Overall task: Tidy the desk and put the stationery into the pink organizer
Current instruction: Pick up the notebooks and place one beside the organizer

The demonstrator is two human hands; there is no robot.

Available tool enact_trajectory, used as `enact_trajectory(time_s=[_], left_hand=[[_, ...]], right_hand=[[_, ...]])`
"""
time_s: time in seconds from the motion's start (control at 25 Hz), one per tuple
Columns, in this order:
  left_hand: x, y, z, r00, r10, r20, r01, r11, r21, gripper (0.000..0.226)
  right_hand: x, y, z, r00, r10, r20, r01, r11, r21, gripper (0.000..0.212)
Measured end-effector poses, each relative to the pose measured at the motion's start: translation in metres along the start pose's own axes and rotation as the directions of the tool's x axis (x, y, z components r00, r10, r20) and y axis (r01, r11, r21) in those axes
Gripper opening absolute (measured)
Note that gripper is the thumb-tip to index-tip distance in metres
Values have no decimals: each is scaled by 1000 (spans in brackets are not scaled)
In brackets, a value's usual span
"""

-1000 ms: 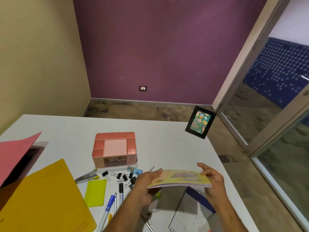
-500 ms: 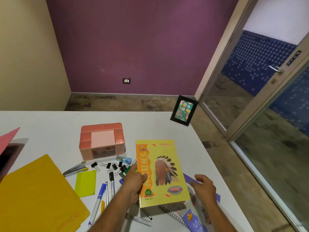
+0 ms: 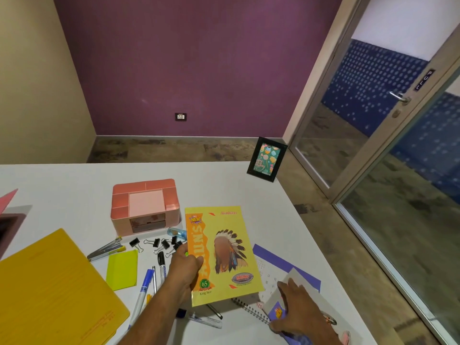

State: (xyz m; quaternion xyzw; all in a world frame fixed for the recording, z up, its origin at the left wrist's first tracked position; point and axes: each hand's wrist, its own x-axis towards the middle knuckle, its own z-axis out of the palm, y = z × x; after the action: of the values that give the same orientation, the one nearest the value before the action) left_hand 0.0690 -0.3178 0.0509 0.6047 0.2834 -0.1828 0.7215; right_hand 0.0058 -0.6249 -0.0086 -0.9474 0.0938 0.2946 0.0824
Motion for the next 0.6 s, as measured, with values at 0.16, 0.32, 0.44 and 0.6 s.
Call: enact_trajectory(time_s=[0.16, 0.32, 0.44, 0.6], left_hand=[[0, -1, -5, 1000, -3, -13, 3, 1000, -1, 28], [1, 0, -10, 999, 17, -28, -17, 1000, 9, 29], [-1, 1, -9, 997, 69, -30, -67, 996, 54, 31], [-10, 3, 2, 985, 172, -6, -171, 980, 100, 30]], right_hand=[[-17, -6, -18, 971, -85, -223, 97, 994, 41, 29], [-30, -24, -53, 860, 10, -511, 6, 1000, 29, 25], [-36, -29, -94, 749, 99, -655, -2, 989, 148, 24], [-46, -38, -150, 640, 148, -754, 147, 940, 309, 20]])
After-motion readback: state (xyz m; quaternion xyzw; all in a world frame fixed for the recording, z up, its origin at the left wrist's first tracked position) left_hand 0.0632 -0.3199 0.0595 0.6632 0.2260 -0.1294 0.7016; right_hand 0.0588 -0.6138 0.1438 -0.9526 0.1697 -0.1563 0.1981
